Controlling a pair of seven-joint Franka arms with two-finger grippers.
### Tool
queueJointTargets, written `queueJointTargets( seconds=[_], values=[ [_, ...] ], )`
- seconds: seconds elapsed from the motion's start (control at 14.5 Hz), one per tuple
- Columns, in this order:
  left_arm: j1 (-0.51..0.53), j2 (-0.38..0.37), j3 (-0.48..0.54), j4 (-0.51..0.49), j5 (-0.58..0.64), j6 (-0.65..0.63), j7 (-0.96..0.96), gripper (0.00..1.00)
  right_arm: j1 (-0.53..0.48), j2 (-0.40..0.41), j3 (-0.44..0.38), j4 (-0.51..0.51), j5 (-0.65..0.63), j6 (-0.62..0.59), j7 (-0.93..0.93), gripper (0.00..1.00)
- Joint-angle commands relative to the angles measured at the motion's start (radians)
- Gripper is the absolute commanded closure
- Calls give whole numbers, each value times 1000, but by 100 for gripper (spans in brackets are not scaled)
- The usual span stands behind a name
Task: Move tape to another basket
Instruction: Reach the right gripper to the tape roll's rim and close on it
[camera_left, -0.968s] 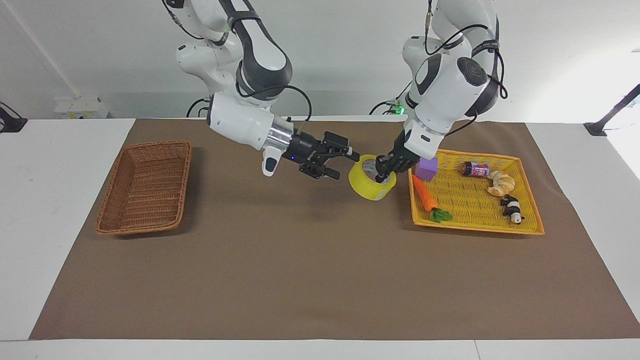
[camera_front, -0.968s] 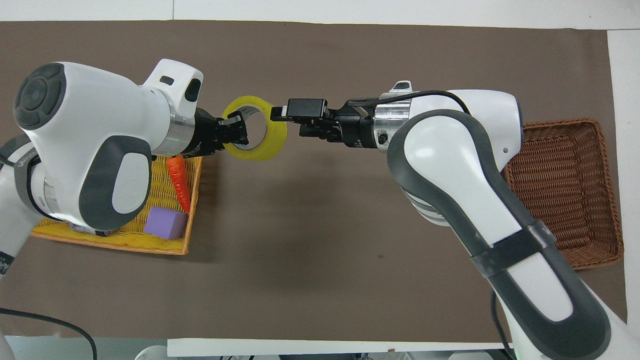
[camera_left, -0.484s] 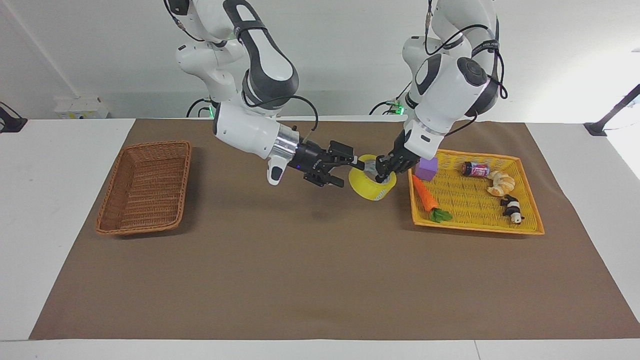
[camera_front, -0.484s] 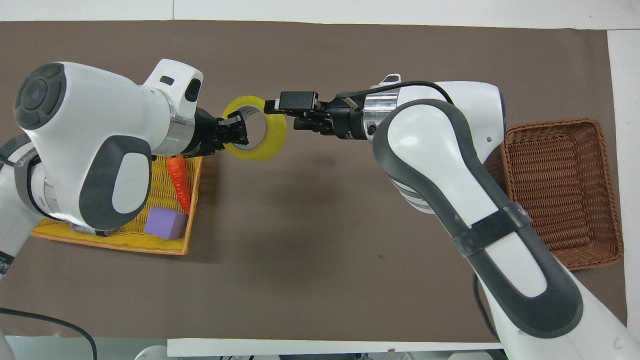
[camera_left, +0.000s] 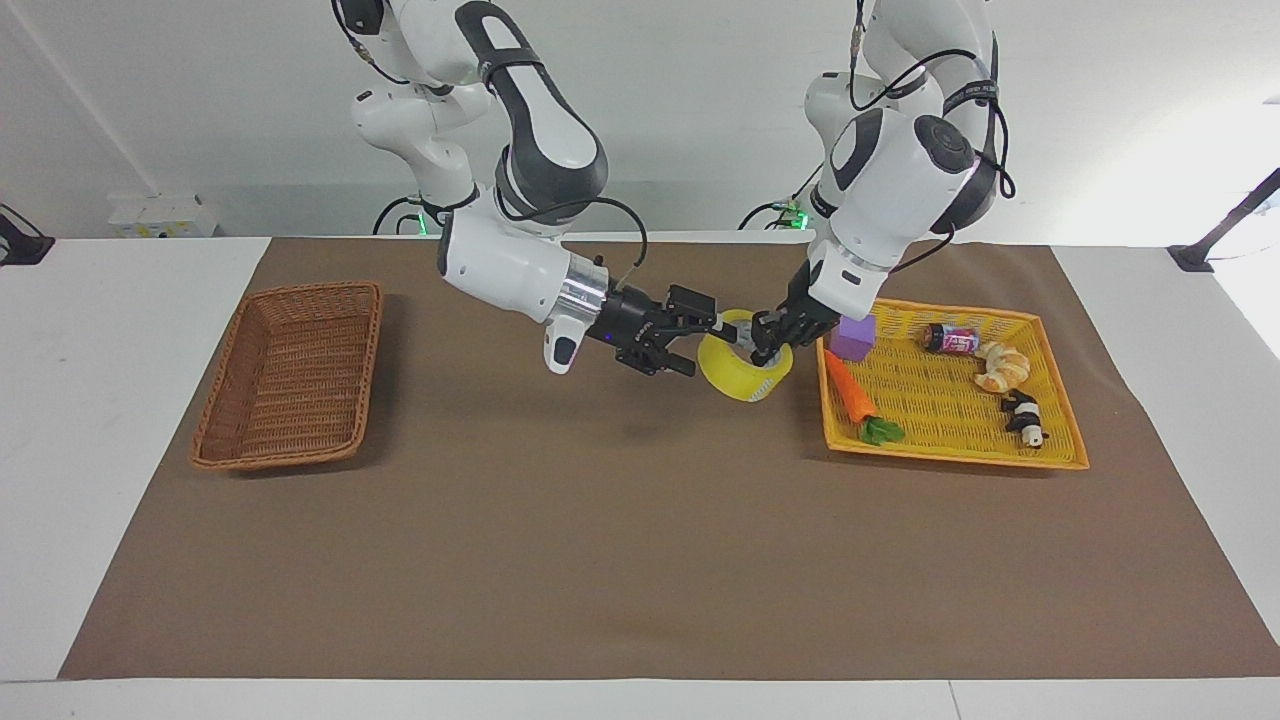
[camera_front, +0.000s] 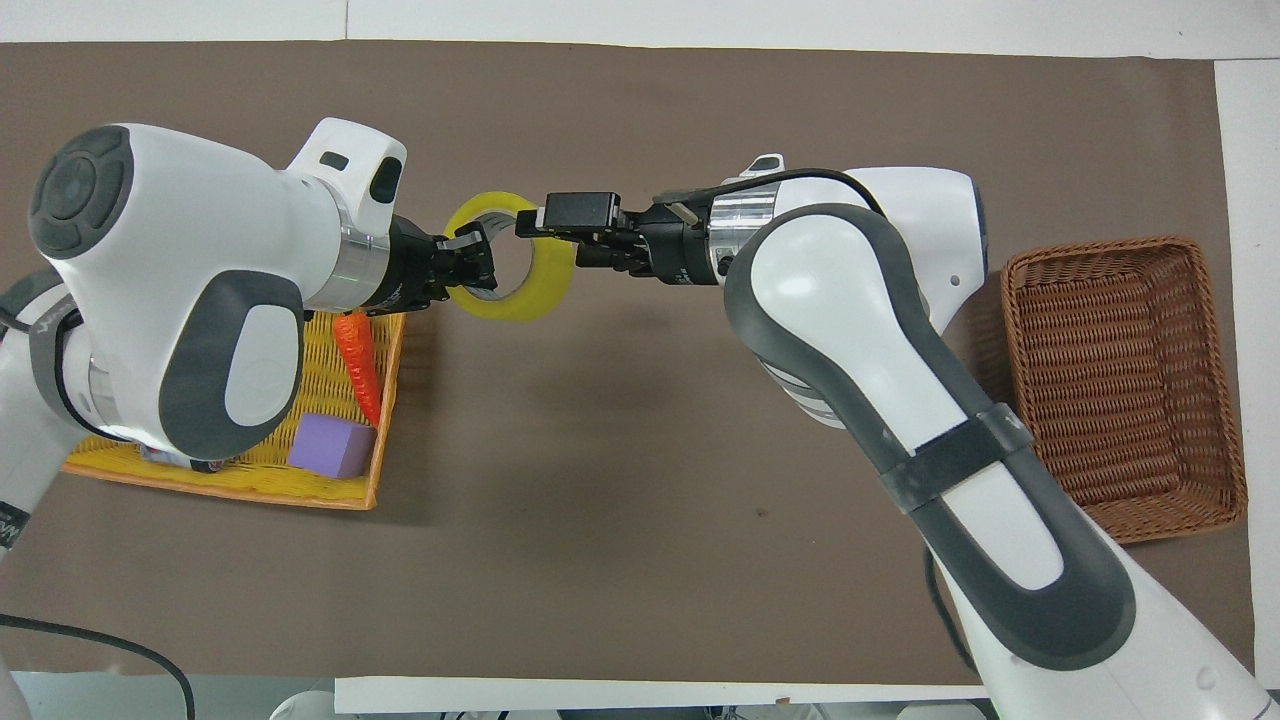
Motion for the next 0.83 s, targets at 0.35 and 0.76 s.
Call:
queueJointTargets(
  seconds=[0.35, 0.76],
  values=[
    [4, 0, 1, -5, -16, 28, -4, 98, 22, 14, 0, 11, 18, 16, -33, 18],
    [4, -2, 1, -8, -16, 28, -1, 98, 7, 14, 0, 11, 17, 5, -39, 25]
  ],
)
